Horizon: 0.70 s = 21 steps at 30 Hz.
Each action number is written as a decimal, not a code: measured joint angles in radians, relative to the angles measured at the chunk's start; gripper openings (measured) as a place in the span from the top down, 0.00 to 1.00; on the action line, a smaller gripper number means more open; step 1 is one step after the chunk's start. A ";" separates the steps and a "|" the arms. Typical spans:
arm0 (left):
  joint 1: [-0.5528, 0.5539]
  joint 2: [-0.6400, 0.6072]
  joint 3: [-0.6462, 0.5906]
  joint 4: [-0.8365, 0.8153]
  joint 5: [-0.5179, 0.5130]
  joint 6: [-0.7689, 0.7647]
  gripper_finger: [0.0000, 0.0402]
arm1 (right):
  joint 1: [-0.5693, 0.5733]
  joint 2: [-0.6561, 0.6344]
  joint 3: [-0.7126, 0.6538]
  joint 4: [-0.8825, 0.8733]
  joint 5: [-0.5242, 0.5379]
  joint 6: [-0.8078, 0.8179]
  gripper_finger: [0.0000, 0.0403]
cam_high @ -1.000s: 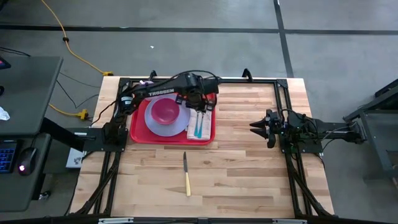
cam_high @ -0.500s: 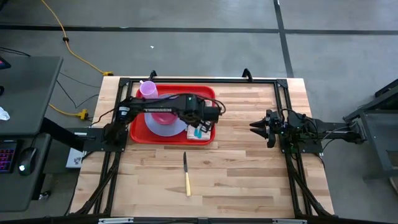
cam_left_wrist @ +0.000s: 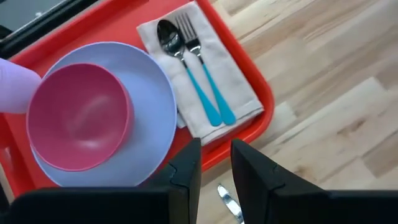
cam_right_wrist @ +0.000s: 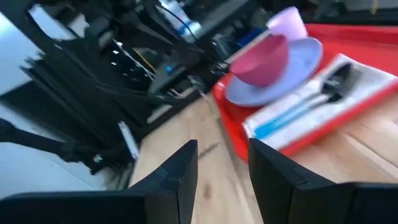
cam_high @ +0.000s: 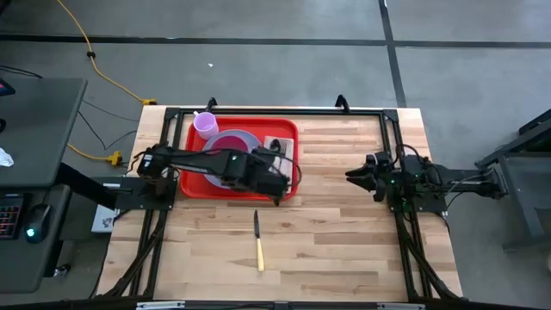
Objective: Set up tray
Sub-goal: Put the yellow knife on top of the brown napkin on the left side of the blue fork on the red tray
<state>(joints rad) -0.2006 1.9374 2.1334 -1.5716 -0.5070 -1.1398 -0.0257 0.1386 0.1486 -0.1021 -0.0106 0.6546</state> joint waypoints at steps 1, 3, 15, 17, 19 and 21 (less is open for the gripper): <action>-0.013 -0.006 0.000 0.000 -0.009 -0.012 0.71 | 0.000 0.007 0.000 0.024 -0.006 0.000 0.71; -0.039 -0.016 0.000 0.000 -0.033 -0.029 0.71 | 0.000 0.032 0.000 0.075 -0.025 0.000 0.71; -0.181 -0.041 -0.002 0.000 -0.136 -0.124 0.71 | 0.055 0.330 0.000 0.386 -0.104 -0.005 0.71; -0.183 -0.041 -0.002 0.000 -0.137 -0.124 0.71 | 0.078 0.378 0.000 0.448 -0.102 -0.005 0.71; -0.178 -0.040 -0.002 0.000 -0.139 -0.110 0.71 | 0.103 0.420 0.000 0.507 -0.091 -0.004 0.71; -0.165 -0.040 -0.002 0.000 -0.143 -0.081 0.71 | 0.127 0.455 0.000 0.556 -0.076 -0.001 0.71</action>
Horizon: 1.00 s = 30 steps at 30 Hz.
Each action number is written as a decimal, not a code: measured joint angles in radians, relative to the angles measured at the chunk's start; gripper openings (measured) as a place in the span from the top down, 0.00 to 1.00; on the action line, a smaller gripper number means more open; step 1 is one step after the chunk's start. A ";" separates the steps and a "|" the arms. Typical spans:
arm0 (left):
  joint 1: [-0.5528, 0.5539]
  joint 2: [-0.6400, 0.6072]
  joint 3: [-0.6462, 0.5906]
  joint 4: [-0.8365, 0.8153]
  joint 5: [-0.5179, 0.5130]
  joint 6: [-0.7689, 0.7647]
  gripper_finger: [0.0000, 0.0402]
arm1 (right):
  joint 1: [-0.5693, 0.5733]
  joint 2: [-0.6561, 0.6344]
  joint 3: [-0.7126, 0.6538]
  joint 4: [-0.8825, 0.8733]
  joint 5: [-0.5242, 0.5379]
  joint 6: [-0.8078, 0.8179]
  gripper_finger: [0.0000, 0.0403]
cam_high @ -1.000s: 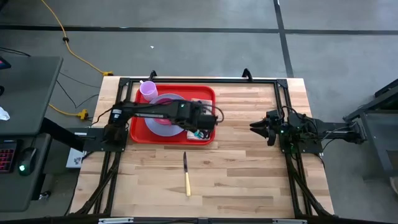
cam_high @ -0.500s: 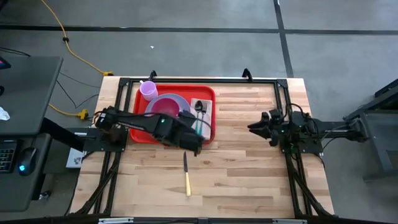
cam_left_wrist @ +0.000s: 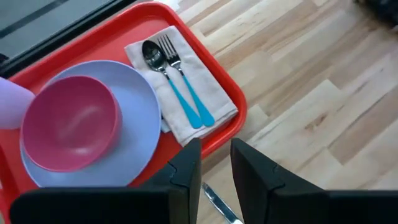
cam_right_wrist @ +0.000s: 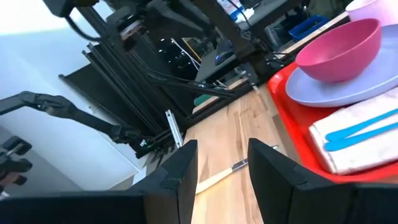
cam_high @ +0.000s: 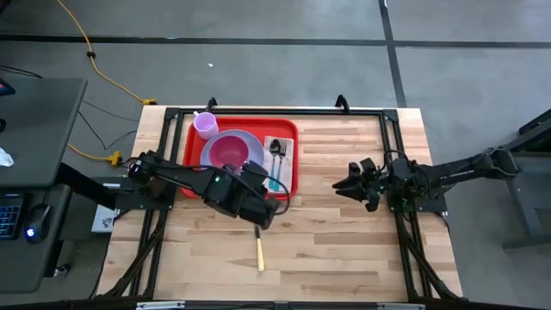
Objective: Set up tray
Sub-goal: Put the yellow knife on top of the brown napkin on the left side of the blue fork on the red tray
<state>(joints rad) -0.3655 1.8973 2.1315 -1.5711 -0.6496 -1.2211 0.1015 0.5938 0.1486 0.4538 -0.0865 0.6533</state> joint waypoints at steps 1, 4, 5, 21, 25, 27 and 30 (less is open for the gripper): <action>0.005 0.000 0.000 0.000 0.001 0.014 0.71 | 0.012 0.013 0.000 0.015 0.011 0.000 0.71; 0.022 -0.012 -0.008 0.006 0.004 0.070 0.71 | 0.051 0.046 0.000 0.058 0.067 0.000 0.71; 0.029 -0.028 -0.029 0.007 0.007 0.087 0.71 | 0.065 0.054 0.000 0.070 0.090 0.000 0.71; -0.035 -0.596 -0.758 0.299 -0.023 -0.041 0.71 | 0.159 0.088 0.132 -0.054 0.298 -0.073 0.71; -0.059 -0.696 -0.898 0.389 -0.030 -0.041 0.71 | 0.170 0.157 0.296 -0.256 0.349 -0.137 0.71; -0.077 -0.738 -0.958 0.429 -0.043 -0.042 0.71 | 0.170 0.206 0.372 -0.325 0.359 -0.155 0.71; -0.111 -0.804 -1.038 0.485 -0.068 -0.051 0.71 | 0.170 0.296 0.473 -0.392 0.366 -0.165 0.71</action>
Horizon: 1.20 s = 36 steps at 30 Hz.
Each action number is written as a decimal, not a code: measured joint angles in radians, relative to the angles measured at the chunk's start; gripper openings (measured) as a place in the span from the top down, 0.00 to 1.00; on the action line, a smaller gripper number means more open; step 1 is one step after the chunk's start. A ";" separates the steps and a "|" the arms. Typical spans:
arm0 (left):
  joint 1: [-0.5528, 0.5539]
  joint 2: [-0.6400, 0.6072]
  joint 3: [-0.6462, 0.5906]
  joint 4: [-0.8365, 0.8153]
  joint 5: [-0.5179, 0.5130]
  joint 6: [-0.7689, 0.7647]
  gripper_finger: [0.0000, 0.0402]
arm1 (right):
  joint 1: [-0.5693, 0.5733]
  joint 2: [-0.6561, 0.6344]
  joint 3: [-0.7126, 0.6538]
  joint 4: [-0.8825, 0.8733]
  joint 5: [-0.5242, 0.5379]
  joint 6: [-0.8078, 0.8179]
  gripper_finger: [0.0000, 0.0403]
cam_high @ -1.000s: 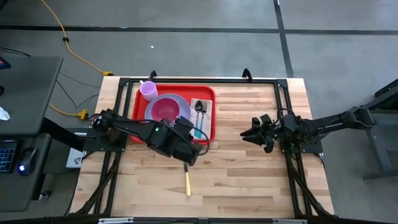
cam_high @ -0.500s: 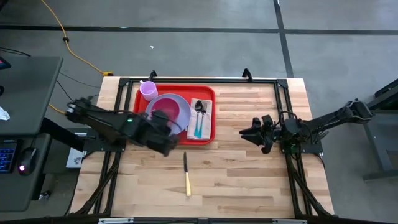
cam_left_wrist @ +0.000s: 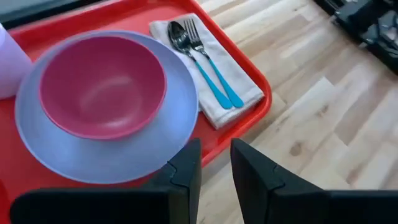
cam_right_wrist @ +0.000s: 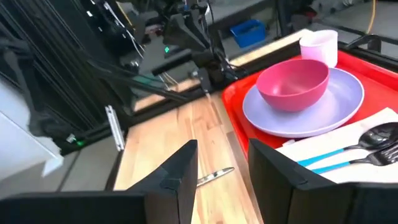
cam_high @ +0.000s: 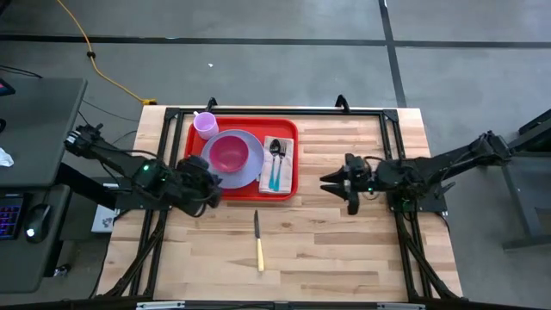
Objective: Set up tray
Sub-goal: Put the yellow knife on top of the brown napkin on the left side of the blue fork on the red tray
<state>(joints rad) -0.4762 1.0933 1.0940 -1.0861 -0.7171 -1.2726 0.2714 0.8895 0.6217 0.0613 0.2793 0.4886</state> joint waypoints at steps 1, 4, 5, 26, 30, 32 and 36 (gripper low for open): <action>-0.016 -0.022 -0.025 0.011 -0.004 -0.010 0.71 | 0.000 0.031 0.031 -0.020 0.000 0.001 0.71; -0.066 -0.088 -0.088 0.045 -0.029 -0.021 0.71 | 0.000 0.120 0.109 -0.053 -0.022 0.003 0.71; -0.085 -0.107 -0.105 0.051 -0.034 -0.032 0.71 | 0.000 0.149 0.133 -0.056 -0.031 0.007 0.71; -0.437 -0.356 -0.348 0.032 -0.135 -0.176 0.71 | 0.053 0.628 0.535 -0.207 -0.174 0.256 0.71; -0.486 -0.398 -0.383 0.033 -0.135 -0.184 0.71 | 0.053 0.680 0.550 -0.143 -0.273 0.256 0.71; -0.507 -0.418 -0.403 0.032 -0.135 -0.199 0.71 | 0.053 0.696 0.551 -0.118 -0.305 0.263 0.71; -0.542 -0.460 -0.433 0.027 -0.140 -0.219 0.71 | 0.051 0.714 0.551 -0.137 -0.322 0.287 0.71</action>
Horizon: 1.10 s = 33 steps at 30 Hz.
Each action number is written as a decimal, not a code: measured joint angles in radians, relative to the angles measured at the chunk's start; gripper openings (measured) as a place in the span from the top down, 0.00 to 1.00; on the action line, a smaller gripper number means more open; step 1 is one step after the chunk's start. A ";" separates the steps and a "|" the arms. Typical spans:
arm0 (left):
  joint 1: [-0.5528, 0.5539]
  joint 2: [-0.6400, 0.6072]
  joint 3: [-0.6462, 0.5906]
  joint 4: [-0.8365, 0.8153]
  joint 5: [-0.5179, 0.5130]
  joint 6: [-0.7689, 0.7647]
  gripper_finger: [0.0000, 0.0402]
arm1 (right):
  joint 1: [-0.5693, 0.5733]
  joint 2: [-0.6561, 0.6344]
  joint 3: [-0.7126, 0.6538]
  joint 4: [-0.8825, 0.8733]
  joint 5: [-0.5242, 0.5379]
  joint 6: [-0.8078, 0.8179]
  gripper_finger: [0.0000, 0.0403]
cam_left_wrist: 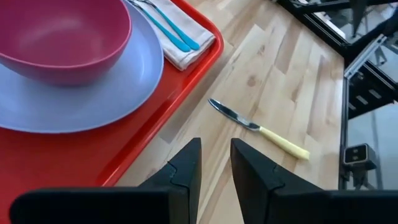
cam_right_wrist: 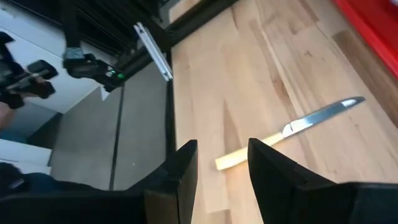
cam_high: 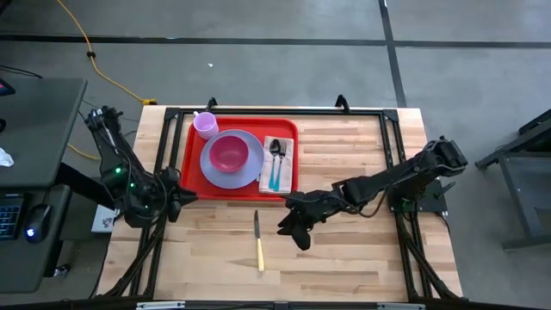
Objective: Set up tray
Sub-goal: Put the yellow knife on top of the brown napkin on the left side of the blue fork on the red tray
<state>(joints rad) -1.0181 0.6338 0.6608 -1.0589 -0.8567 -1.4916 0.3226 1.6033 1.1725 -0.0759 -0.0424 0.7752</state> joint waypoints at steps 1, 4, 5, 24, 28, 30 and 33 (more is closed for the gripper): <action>-0.006 -0.009 -0.003 -0.008 0.000 -0.003 0.71 | 0.000 0.001 0.000 -0.006 0.005 -0.008 0.71; -0.011 -0.032 -0.010 -0.035 0.001 -0.007 0.71 | -0.008 0.001 0.000 -0.016 0.020 -0.040 0.71; -0.010 -0.038 -0.010 -0.053 0.010 -0.007 0.71 | -0.012 0.001 0.000 -0.017 0.022 -0.046 0.71; -0.011 -0.253 -0.011 -0.016 0.017 0.301 0.71 | -0.028 0.000 0.000 0.074 0.141 0.015 0.71; -0.011 -0.361 -0.011 0.055 0.038 0.495 0.71 | -0.026 0.000 0.000 0.070 0.170 0.063 0.71; -0.011 -0.413 -0.011 0.074 0.053 0.568 0.71 | -0.020 0.000 -0.001 0.069 0.184 0.066 0.71; -0.011 -0.480 -0.011 0.076 0.094 0.635 0.71 | -0.004 0.000 -0.001 0.066 0.231 0.099 0.71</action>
<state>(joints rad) -1.0286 0.1536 0.6497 -0.9827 -0.7625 -0.8566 0.3188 1.6035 1.1717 -0.0102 0.1881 0.8746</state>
